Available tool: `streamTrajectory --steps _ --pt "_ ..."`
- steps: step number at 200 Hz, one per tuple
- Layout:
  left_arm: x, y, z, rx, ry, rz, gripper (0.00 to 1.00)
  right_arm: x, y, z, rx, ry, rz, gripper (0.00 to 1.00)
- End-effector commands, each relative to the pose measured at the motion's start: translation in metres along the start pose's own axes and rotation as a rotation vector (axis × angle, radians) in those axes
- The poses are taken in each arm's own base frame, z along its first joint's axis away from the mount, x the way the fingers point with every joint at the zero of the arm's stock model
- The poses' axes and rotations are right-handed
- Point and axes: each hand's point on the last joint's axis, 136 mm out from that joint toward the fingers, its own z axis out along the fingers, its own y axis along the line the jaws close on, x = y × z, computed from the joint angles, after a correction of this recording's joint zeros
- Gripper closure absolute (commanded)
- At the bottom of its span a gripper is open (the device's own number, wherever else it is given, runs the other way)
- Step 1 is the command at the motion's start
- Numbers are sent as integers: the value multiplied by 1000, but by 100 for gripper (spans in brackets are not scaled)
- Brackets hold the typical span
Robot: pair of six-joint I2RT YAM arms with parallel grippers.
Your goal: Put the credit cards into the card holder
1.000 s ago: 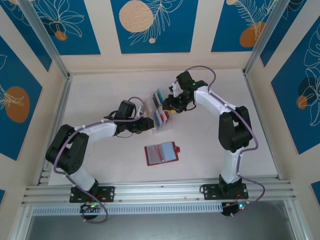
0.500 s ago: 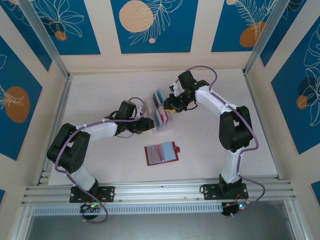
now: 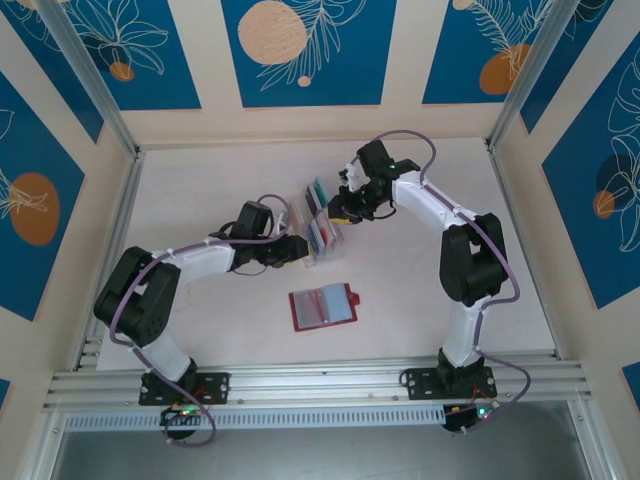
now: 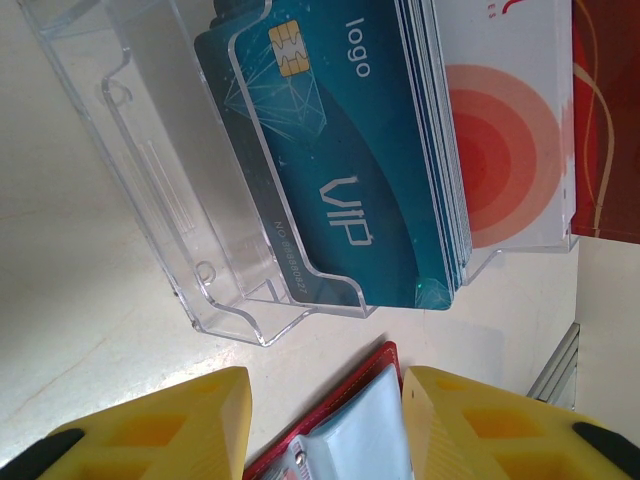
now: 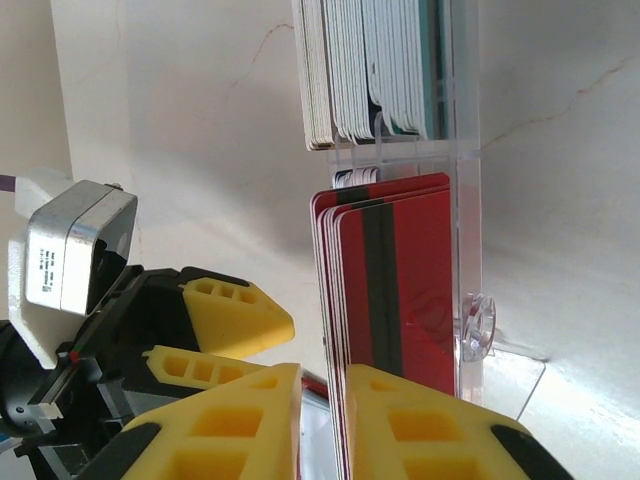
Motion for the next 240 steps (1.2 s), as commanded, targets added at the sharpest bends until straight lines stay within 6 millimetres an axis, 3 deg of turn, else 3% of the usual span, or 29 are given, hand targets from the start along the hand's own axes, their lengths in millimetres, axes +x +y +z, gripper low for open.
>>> streamTrajectory --steps 1,25,105,169,240 --pt "-4 -5 -4 30 -5 8 56 3 1 -7 16 5 -7 68" --pt "-3 -5 -4 31 -3 10 56 6 1 2 18 30 -11 62" --pt "-5 -3 1 26 2 9 56 8 0 21 55 69 -24 61" --pt "-4 0 4 24 9 4 57 4 16 3 -11 33 -28 71" --pt "-4 0 3 25 9 4 57 3 18 -6 -20 18 -26 80"
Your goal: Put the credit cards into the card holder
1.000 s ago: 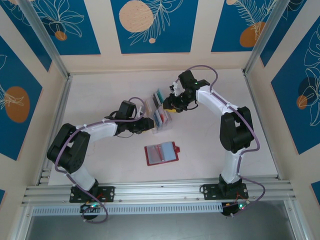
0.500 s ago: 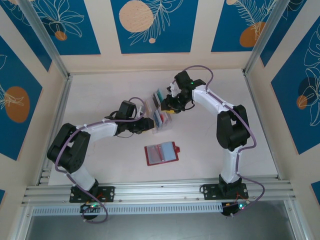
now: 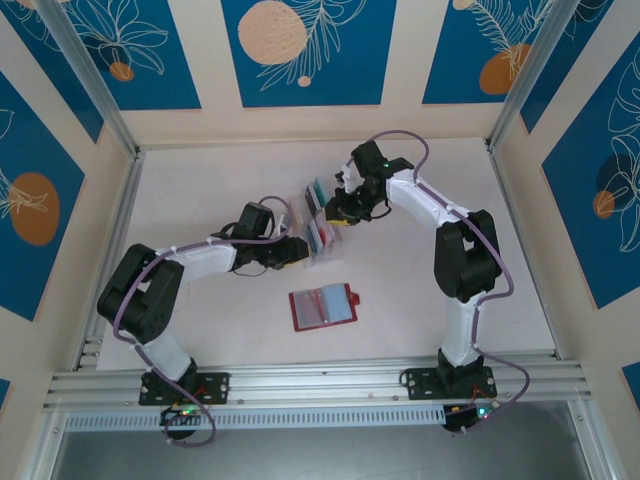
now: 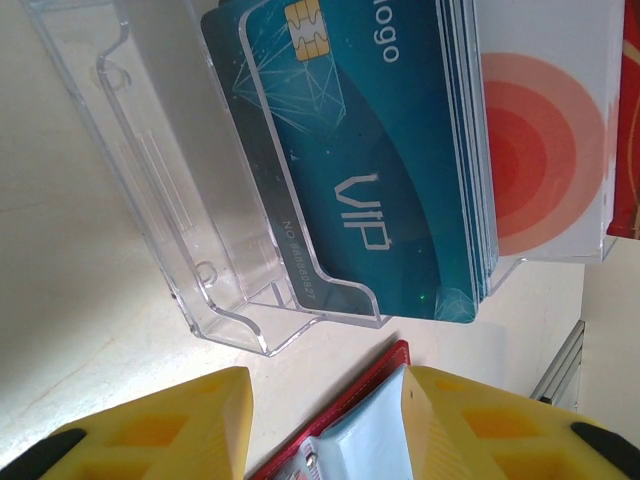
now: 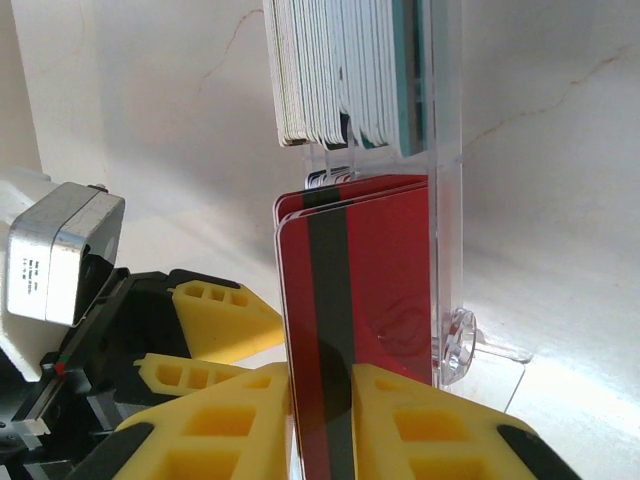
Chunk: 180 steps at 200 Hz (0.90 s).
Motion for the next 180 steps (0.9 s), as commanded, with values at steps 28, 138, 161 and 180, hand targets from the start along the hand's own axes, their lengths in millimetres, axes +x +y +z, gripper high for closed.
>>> streamTrajectory --steps 28,138,161,180 --pt "-6 -5 -2 30 -7 15 57 2 18 -20 -55 -15 -18 82" --pt "-17 -17 -24 -8 -45 67 57 1 -5 -31 64 -46 0 91" --pt "-24 -29 -30 -4 -59 95 57 2 -10 -30 76 -43 12 97" --pt "-31 -41 -33 11 -67 111 58 2 -15 -30 77 -42 26 100"
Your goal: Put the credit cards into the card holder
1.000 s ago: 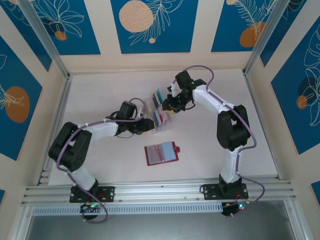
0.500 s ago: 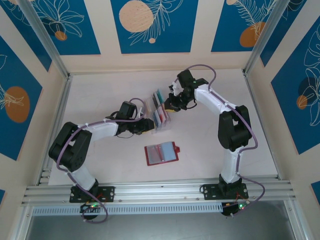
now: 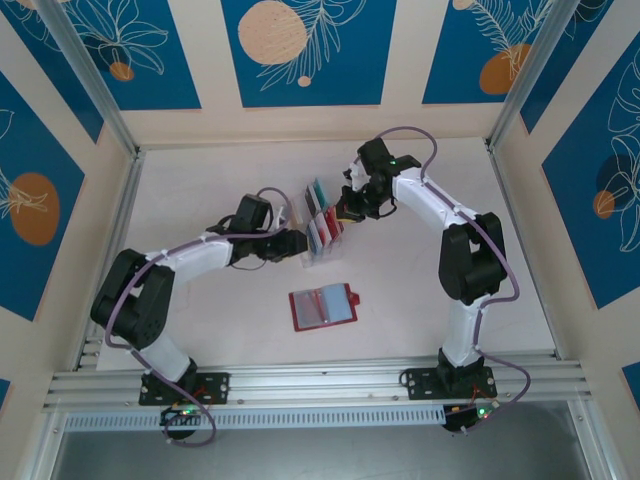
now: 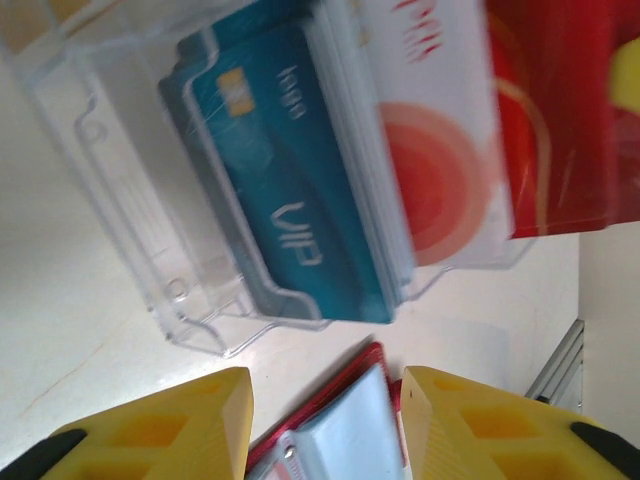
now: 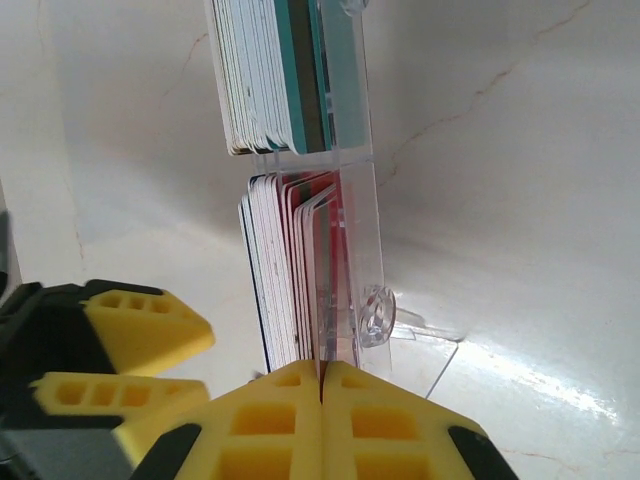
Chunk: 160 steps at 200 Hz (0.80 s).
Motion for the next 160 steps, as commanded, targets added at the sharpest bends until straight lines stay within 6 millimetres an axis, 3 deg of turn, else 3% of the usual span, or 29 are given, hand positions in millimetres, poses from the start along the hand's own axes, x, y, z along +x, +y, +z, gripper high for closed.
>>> streamTrajectory --steps 1,48,94,160 --pt "-17 -18 -14 12 -35 50 58 5 1 -13 -6 -3 9 100" --pt "-38 -41 -6 51 -37 70 67 6 -5 -13 -16 -5 31 100" --pt "-51 -58 20 97 -1 65 83 6 -7 -12 -28 4 38 100" --pt "-55 -70 49 100 44 83 87 7 -8 -10 -35 13 37 100"
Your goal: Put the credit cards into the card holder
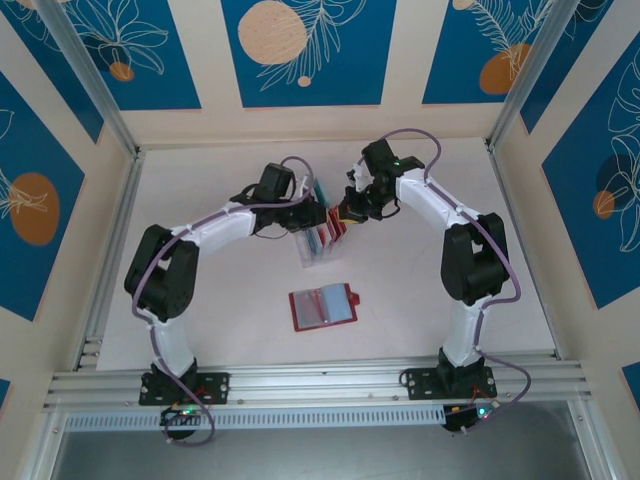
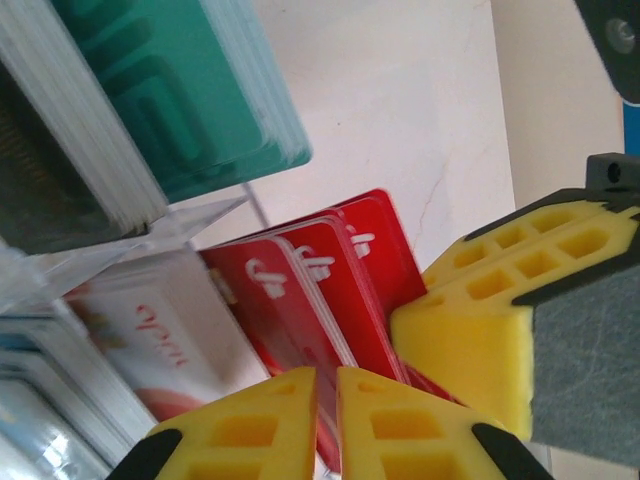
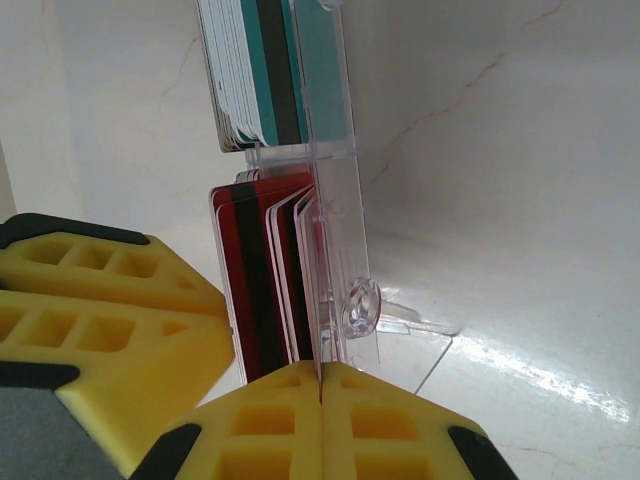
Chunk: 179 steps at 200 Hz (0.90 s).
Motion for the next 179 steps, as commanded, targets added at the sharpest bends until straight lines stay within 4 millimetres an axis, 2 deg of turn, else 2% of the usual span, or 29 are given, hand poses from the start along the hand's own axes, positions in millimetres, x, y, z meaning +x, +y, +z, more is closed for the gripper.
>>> streamTrajectory --steps 1,41,82,123,179 --pt "2 -9 10 18 36 11 87 7 0 -8 -16 13 14 100" --pt "6 -1 27 4 65 -1 87 6 2 -12 -27 11 14 100" --pt "10 8 38 -16 84 -11 87 7 4 -14 -41 13 14 89" --pt "13 14 37 -38 83 -10 87 7 8 -18 -69 11 15 80" --pt "15 16 34 -49 80 -6 87 7 13 -23 -94 2 16 80"
